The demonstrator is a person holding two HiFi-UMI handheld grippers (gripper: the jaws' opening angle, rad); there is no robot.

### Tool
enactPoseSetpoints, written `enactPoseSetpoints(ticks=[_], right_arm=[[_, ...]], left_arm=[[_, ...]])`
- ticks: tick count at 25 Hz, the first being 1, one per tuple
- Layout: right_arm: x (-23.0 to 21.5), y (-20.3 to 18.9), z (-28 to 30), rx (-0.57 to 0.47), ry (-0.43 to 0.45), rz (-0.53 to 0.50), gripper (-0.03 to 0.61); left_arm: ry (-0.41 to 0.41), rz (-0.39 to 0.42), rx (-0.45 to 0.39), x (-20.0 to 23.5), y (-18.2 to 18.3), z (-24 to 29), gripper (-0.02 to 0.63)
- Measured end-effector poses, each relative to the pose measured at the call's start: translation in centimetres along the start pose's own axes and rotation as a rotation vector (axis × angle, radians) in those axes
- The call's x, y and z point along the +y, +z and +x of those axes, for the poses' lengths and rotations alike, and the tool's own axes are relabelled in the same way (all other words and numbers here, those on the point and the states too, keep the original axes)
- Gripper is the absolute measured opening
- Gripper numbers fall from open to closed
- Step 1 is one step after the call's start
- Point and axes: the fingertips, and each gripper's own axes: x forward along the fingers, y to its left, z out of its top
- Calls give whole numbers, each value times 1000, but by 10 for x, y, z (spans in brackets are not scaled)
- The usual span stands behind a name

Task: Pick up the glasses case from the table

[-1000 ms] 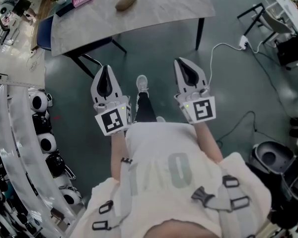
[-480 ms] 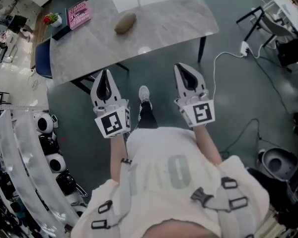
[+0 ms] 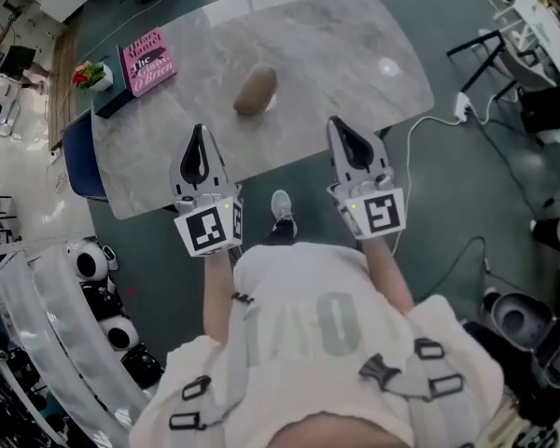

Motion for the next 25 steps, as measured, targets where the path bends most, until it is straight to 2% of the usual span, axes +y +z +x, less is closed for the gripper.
enactPoseSetpoints(ticks=[8,11,16,20,25], right_arm=[[6,-17,90,48,32,-17,2],[13,-27,115,74,46,-21,2],[24,-33,140,99,93,-42,2],[23,-35,153,109,98,-48,2],[16,-43,155,142,100,-54,2]], left_arm=[[3,-24,35,50,-21,64,3],[17,-65,27,63,-24,81,3],[52,-80,76,85,-41,89,3],[82,-68,95,99,-55,88,3],[130,-100,86,105,-48,90,3]])
